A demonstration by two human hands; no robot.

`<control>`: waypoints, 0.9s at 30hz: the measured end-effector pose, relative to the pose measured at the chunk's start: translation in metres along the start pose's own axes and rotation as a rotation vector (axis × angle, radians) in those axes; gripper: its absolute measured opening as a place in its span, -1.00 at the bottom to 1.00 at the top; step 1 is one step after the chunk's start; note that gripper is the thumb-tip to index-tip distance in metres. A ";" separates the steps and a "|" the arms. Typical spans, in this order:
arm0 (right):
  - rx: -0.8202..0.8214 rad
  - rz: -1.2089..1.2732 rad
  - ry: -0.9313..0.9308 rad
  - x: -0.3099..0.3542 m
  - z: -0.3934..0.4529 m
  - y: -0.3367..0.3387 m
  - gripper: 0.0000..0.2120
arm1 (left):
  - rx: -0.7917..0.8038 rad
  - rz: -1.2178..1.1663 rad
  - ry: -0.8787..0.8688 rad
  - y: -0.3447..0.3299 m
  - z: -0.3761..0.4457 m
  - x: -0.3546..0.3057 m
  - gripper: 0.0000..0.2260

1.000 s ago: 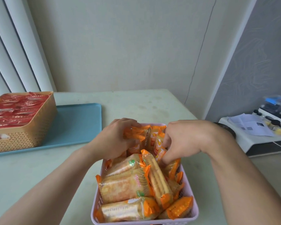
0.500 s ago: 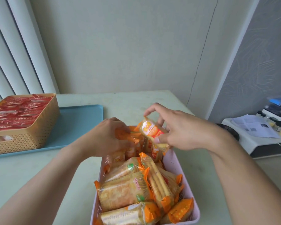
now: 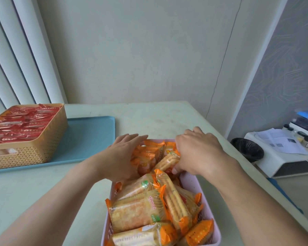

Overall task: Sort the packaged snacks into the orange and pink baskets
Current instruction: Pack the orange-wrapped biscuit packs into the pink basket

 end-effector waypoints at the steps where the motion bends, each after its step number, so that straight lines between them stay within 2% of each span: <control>1: 0.026 0.020 -0.021 0.000 0.001 -0.004 -0.39 | 0.015 0.000 0.003 0.000 0.000 0.002 -0.06; 4: 0.032 0.078 -0.053 0.001 0.005 -0.009 -0.44 | -0.046 0.014 0.029 0.001 0.002 0.001 -0.04; 7: -0.063 0.131 -0.034 0.002 0.014 -0.008 -0.50 | -0.172 0.029 0.103 0.006 0.005 0.006 -0.04; 9: -0.131 0.249 -0.021 0.004 0.021 -0.009 -0.50 | -0.227 0.013 0.149 0.010 0.006 0.016 -0.06; 11: -0.142 0.306 -0.023 0.007 0.025 -0.011 -0.48 | -0.222 -0.027 0.160 0.011 0.006 0.023 -0.12; 14: -0.122 0.252 -0.041 0.003 0.028 -0.011 -0.50 | -0.173 -0.058 0.098 0.010 0.005 0.020 -0.22; 17: -0.152 0.267 -0.025 0.000 0.026 -0.007 -0.66 | -0.194 -0.083 0.074 0.015 0.004 0.016 -0.36; 20: -0.236 0.269 0.037 0.005 0.026 -0.004 -0.75 | -0.202 -0.039 0.083 0.020 0.000 0.016 -0.48; 24: -0.425 0.232 0.037 0.011 0.031 -0.006 -0.71 | -0.219 0.043 0.106 0.017 -0.001 0.018 -0.58; 27: -0.455 0.228 0.026 0.010 0.031 -0.006 -0.74 | -0.289 0.037 0.121 0.016 0.000 0.012 -0.58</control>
Point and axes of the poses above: each hand's wrist, its own z-axis towards the middle knuckle, its own y-axis out of the back of the hand, x = y × z, the point moved 5 cm from there along z, towards the middle knuckle, and after that the axes turned 5 degrees about z, right-handed, at the moved point
